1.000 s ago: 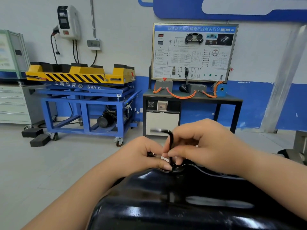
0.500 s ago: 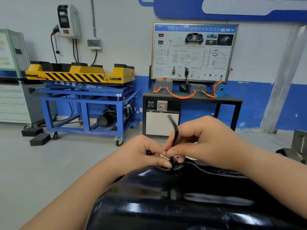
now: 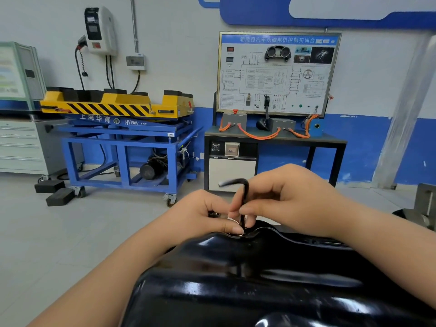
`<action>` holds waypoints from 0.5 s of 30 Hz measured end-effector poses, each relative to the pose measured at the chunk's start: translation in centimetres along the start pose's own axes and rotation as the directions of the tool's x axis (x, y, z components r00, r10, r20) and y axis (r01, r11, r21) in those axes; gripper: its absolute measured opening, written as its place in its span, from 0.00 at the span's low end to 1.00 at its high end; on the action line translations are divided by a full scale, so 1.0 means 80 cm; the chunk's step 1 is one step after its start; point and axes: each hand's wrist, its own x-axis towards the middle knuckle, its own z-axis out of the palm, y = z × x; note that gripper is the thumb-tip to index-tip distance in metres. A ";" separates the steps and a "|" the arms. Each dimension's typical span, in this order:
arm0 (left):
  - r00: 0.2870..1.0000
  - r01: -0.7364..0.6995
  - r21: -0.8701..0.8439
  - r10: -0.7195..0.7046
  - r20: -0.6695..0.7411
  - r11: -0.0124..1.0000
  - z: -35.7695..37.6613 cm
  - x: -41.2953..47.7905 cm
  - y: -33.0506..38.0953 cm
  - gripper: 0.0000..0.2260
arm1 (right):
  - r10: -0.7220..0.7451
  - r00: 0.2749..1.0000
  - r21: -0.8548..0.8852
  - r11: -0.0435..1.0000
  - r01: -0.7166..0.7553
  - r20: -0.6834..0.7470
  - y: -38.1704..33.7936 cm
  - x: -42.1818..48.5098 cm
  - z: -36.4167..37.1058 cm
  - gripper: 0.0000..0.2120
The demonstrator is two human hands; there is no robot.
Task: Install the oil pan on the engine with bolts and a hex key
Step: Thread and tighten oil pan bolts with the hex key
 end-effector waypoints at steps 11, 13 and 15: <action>1.000 -0.007 -0.025 0.006 -0.013 1.000 0.001 0.001 0.003 0.07 | -0.017 1.000 0.112 0.994 0.017 0.003 -0.001 0.001 0.001 0.05; 1.000 -0.012 -0.015 0.012 -0.008 1.000 0.001 0.000 0.002 0.11 | -0.023 1.000 0.106 0.994 0.022 0.001 -0.001 0.001 0.001 0.08; 1.000 -0.021 -0.028 0.021 -0.004 0.999 0.002 0.000 0.004 0.14 | -0.012 0.999 0.095 0.995 0.015 -0.040 0.001 0.002 0.001 0.07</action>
